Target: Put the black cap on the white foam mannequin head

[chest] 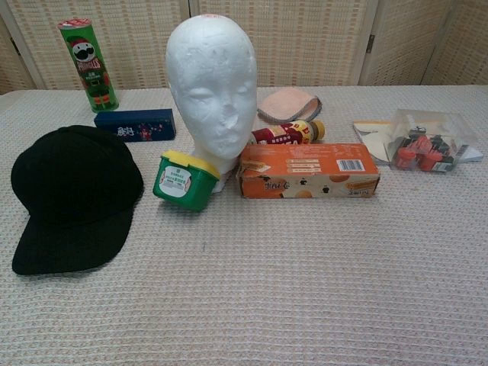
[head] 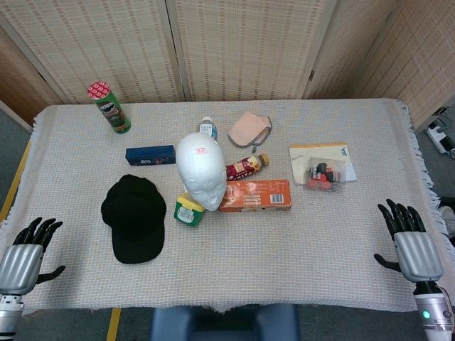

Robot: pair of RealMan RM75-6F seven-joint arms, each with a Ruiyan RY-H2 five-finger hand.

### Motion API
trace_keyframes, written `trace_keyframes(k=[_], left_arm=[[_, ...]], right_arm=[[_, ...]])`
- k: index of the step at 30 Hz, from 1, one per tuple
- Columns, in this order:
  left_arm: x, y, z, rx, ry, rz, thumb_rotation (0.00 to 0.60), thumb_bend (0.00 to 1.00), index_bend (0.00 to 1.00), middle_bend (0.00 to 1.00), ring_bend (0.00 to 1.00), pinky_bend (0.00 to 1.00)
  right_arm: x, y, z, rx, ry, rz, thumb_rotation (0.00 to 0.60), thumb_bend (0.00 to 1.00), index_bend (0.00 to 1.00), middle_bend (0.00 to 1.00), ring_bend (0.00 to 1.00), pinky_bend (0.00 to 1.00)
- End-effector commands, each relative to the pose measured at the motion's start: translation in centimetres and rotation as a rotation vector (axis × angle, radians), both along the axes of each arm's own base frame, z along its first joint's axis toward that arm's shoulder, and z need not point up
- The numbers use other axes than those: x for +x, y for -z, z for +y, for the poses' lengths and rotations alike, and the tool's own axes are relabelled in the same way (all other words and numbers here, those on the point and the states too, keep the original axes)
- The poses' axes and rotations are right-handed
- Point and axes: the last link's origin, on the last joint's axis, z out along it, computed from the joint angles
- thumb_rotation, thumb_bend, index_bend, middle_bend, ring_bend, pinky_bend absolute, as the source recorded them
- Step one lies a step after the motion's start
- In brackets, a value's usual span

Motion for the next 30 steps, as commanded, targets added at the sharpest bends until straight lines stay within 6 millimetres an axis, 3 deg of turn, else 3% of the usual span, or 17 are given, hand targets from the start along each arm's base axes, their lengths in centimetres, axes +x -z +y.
trace_keyframes(k=[1, 5, 8, 14, 18, 22, 25, 30], left_arm=[[0.1, 0.2, -0.1, -0.008, 0.002, -0.001, 0.6, 0.1, 0.18, 0.17, 0.09, 0.23], [1.3, 1.4, -0.6, -0.067, 0.05, -0.107, 0.6, 0.1, 0.21, 0.19, 0.09, 0.23], [2.3, 3.3, -1.8, -0.14, 0.106, -0.235, 0.6, 0.09, 0.26, 0.29, 0.16, 0.35], [3.9, 8.7, -3.1, -0.173, 0.256, -0.404, 0.6, 0.09, 0.41, 0.72, 0.56, 0.78], [4.0, 12.1, -2.9, -0.222, 0.326, -0.395, 0.6, 0.11, 0.49, 0.96, 0.79, 0.94], [4.0, 14.5, -2.4, -0.244, 0.404, -0.303, 0.6, 0.13, 0.49, 1.0, 0.88, 1.0], [4.2, 15.7, -1.3, -0.172, 0.504, -0.2, 0.6, 0.15, 0.51, 1.0, 0.9, 1.0], [3.8, 17.2, 0.4, -0.091, 0.53, -0.154, 0.6, 0.16, 0.52, 1.0, 0.92, 1.0]], right_arm=[[0.1, -0.1, 0.1, -0.003, -0.007, -0.004, 0.6, 0.02, 0.0, 0.0, 0.0, 0.0], [0.2, -0.3, 0.2, -0.009, -0.012, -0.012, 0.6, 0.02, 0.0, 0.0, 0.0, 0.0], [0.2, -0.5, 0.3, -0.019, -0.018, -0.015, 0.6, 0.02, 0.0, 0.0, 0.0, 0.0], [0.2, -0.7, 0.4, -0.028, -0.017, -0.02, 0.6, 0.02, 0.0, 0.0, 0.0, 0.0], [0.3, -0.4, 0.5, -0.01, -0.025, -0.021, 0.6, 0.02, 0.0, 0.0, 0.0, 0.0], [0.2, -0.3, 0.4, -0.004, -0.018, -0.018, 0.6, 0.02, 0.0, 0.0, 0.0, 0.0], [0.1, -0.3, 0.3, -0.004, -0.012, -0.016, 0.6, 0.02, 0.0, 0.0, 0.0, 0.0], [0.0, -0.2, 0.3, 0.008, -0.002, -0.013, 0.6, 0.02, 0.0, 0.0, 0.0, 0.0]])
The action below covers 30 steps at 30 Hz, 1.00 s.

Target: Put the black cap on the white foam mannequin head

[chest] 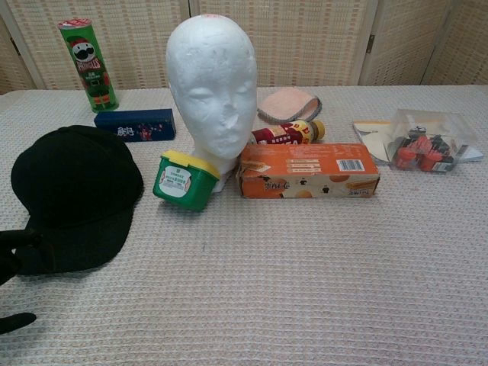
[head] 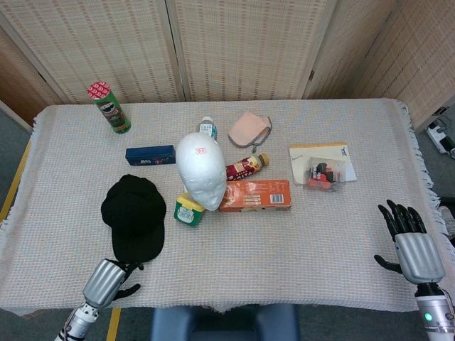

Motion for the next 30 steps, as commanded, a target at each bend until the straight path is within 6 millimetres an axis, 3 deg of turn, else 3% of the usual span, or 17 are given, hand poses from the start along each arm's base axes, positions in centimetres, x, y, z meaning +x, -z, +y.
trace_keyframes(k=[1, 21, 30], left_arm=[[0.7, 1.9, 1.8, 0.096, 0.057, 0.009, 0.6, 0.17, 0.52, 1.0, 0.92, 1.0], [-1.0, 3.8, 3.5, 0.196, 0.037, 0.166, 0.6, 0.24, 0.5, 1.0, 0.93, 1.0], [-1.8, 3.3, 4.1, 0.225, 0.02, 0.209, 0.6, 0.4, 0.52, 1.0, 0.93, 1.0]], right_arm=[[0.0, 0.0, 0.0, 0.006, 0.005, 0.001, 0.6, 0.02, 0.0, 0.0, 0.0, 0.0], [0.0, 0.0, 0.0, 0.018, 0.013, -0.005, 0.6, 0.02, 0.0, 0.0, 0.0, 0.0], [0.2, 0.2, 0.2, 0.04, 0.01, -0.01, 0.6, 0.02, 0.0, 0.0, 0.0, 0.0]])
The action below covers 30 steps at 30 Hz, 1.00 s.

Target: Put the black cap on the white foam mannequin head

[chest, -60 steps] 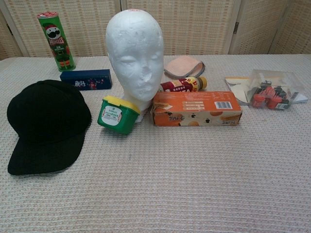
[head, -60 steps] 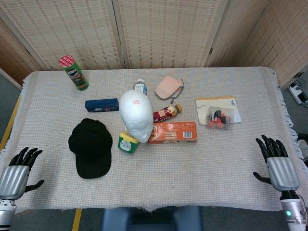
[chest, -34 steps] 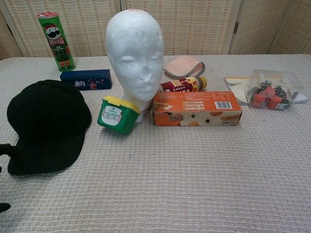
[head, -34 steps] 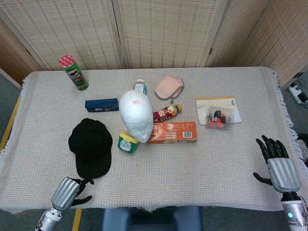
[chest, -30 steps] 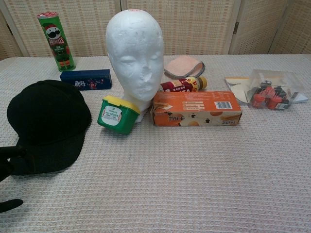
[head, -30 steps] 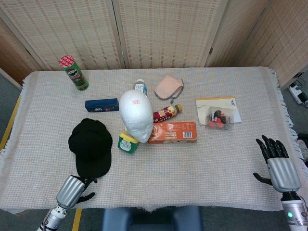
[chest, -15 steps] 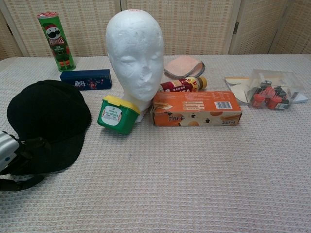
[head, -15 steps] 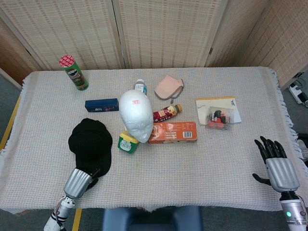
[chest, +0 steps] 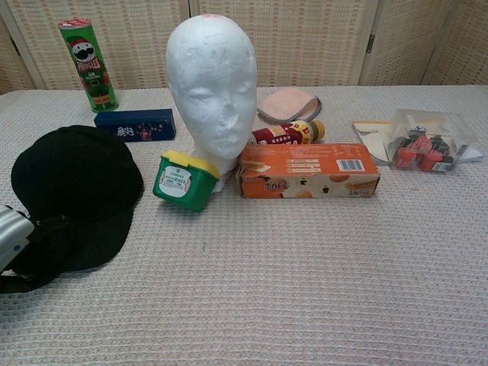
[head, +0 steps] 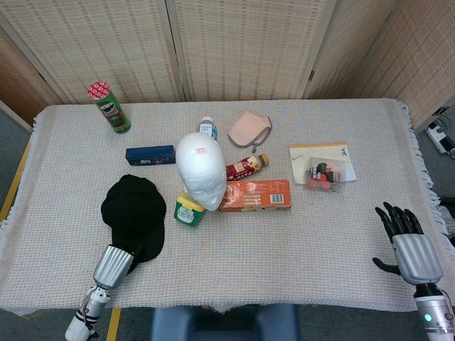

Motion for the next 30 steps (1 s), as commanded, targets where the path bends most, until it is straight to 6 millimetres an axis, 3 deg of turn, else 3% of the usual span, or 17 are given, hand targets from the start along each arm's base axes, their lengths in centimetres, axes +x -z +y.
trace_keyframes(k=[1, 5, 11, 17, 23, 30], left_arm=[[-0.1, -0.2, 0.2, 0.007, -0.001, 0.006, 0.6, 0.44, 0.54, 1.0, 0.93, 1.0], [-0.4, -0.6, 0.4, 0.018, -0.006, 0.002, 0.6, 0.53, 0.61, 1.0, 0.94, 1.0], [-0.6, -2.2, 1.0, 0.077, 0.006, -0.011, 0.6, 0.57, 0.63, 1.0, 0.94, 1.0], [0.2, -5.9, 2.8, 0.22, 0.073, -0.072, 0.6, 0.59, 0.64, 1.0, 0.94, 1.0], [1.6, -10.7, 6.0, 0.401, 0.117, -0.171, 0.6, 0.6, 0.64, 1.0, 0.94, 1.0], [5.9, -15.1, 11.4, 0.506, 0.185, -0.202, 0.6, 0.6, 0.65, 1.0, 0.94, 1.0]], right_arm=[[0.0, 0.0, 0.0, 0.005, -0.001, -0.002, 0.6, 0.02, 0.0, 0.0, 0.0, 0.0], [0.1, 0.1, 0.0, 0.011, -0.004, -0.005, 0.6, 0.02, 0.0, 0.0, 0.0, 0.0], [0.2, 0.0, 0.1, 0.016, -0.008, -0.011, 0.6, 0.02, 0.0, 0.0, 0.0, 0.0], [0.4, -0.3, 0.4, 0.016, -0.017, -0.027, 0.6, 0.02, 0.0, 0.0, 0.0, 0.0], [0.5, -0.6, 0.6, 0.018, -0.023, -0.04, 0.6, 0.02, 0.0, 0.0, 0.0, 0.0], [0.7, -0.8, 1.0, 0.025, -0.029, -0.053, 0.6, 0.02, 0.0, 0.0, 0.0, 0.0]])
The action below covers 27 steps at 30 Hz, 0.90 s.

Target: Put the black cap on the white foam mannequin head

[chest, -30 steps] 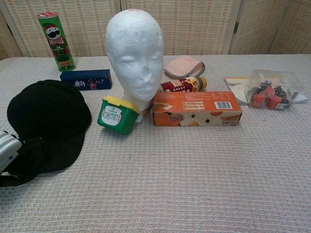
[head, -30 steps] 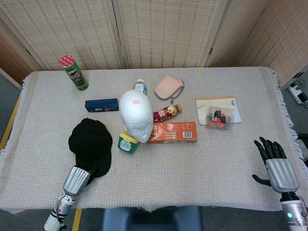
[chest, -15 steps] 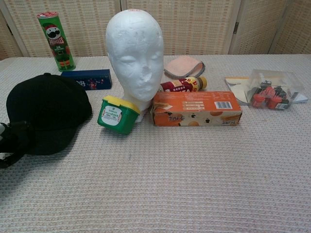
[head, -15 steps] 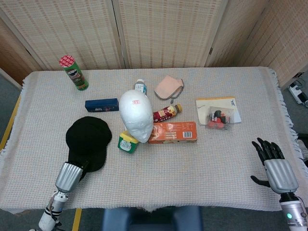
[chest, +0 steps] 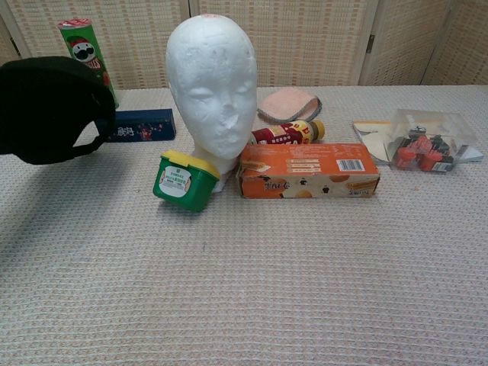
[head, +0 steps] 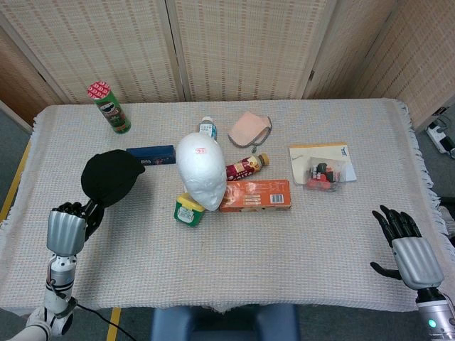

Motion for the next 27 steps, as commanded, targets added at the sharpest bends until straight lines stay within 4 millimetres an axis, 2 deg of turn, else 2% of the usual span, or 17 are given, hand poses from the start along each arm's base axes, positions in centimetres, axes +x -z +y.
trace_keyframes(k=[1, 5, 8, 9, 11, 12, 14, 21, 24, 27], left_arm=[[3.1, -3.2, 3.6, 0.079, 0.036, -0.003, 0.6, 0.6, 0.65, 1.0, 0.94, 1.0], [6.5, -4.9, 5.7, 0.119, 0.086, 0.032, 0.6, 0.6, 0.64, 1.0, 0.94, 1.0], [7.2, -5.2, 6.0, 0.127, 0.092, 0.039, 0.6, 0.6, 0.64, 1.0, 0.94, 1.0], [8.0, -5.5, 6.4, 0.138, 0.102, 0.045, 0.6, 0.6, 0.64, 1.0, 0.94, 1.0], [10.0, -6.2, 7.3, 0.159, 0.122, 0.051, 0.6, 0.6, 0.64, 1.0, 0.94, 1.0], [12.9, -6.5, 8.5, 0.177, 0.158, 0.046, 0.6, 0.6, 0.64, 1.0, 0.94, 1.0], [14.7, -6.2, 8.8, 0.176, 0.164, 0.049, 0.6, 0.6, 0.64, 1.0, 0.94, 1.0], [20.6, -2.7, 8.2, 0.125, 0.247, 0.068, 0.6, 0.6, 0.65, 1.0, 0.94, 1.0], [22.2, -0.8, 7.4, 0.097, 0.287, 0.091, 0.6, 0.6, 0.65, 1.0, 0.94, 1.0], [22.7, 1.3, 6.5, 0.048, 0.308, 0.1, 0.6, 0.6, 0.65, 1.0, 0.94, 1.0]], right_arm=[[0.0, -0.2, 0.1, -0.005, 0.0, -0.005, 0.6, 0.02, 0.0, 0.0, 0.0, 0.0], [0.1, -0.6, 0.2, -0.016, -0.002, -0.014, 0.6, 0.02, 0.0, 0.0, 0.0, 0.0], [0.1, -0.7, 0.2, -0.018, -0.003, -0.015, 0.6, 0.02, 0.0, 0.0, 0.0, 0.0], [0.1, -0.7, 0.3, -0.02, -0.003, -0.017, 0.6, 0.02, 0.0, 0.0, 0.0, 0.0], [0.0, -0.9, 0.3, -0.026, -0.001, -0.022, 0.6, 0.02, 0.0, 0.0, 0.0, 0.0], [0.0, -1.2, 0.3, -0.035, 0.002, -0.03, 0.6, 0.02, 0.0, 0.0, 0.0, 0.0], [-0.1, -1.4, 0.2, -0.036, 0.005, -0.034, 0.6, 0.02, 0.0, 0.0, 0.0, 0.0], [-0.3, -2.1, 0.1, -0.042, 0.015, -0.055, 0.6, 0.02, 0.0, 0.0, 0.0, 0.0], [-0.4, -2.7, 0.2, -0.057, 0.01, -0.068, 0.6, 0.02, 0.0, 0.0, 0.0, 0.0], [-0.5, -3.4, 0.3, -0.084, 0.011, -0.075, 0.6, 0.02, 0.0, 0.0, 0.0, 0.0]])
